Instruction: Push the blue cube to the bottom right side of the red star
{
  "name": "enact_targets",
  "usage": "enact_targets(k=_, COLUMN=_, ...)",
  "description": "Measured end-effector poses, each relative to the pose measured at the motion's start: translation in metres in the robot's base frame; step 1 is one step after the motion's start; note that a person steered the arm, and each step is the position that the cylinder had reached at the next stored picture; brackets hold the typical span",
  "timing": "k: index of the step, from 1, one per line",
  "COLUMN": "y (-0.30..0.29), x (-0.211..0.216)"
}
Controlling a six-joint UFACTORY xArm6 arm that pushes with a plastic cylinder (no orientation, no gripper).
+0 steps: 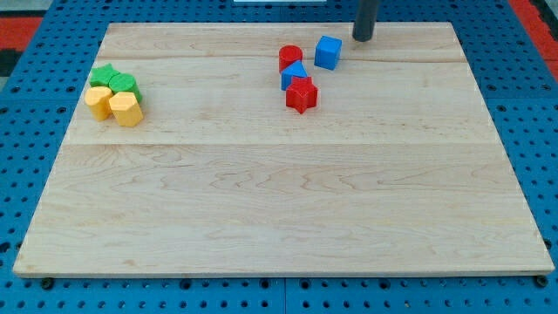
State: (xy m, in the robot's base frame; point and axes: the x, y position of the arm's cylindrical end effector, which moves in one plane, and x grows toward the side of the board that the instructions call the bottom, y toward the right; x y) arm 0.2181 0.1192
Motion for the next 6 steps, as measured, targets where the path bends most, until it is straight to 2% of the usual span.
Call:
enact_targets(k=1, y=-0.033, x=0.005)
enact_targets(k=4, y=-0.049, x=0.13)
enact_targets(k=5, y=-0.049, x=0.128)
enact_targets(k=6, y=-0.049, x=0.106)
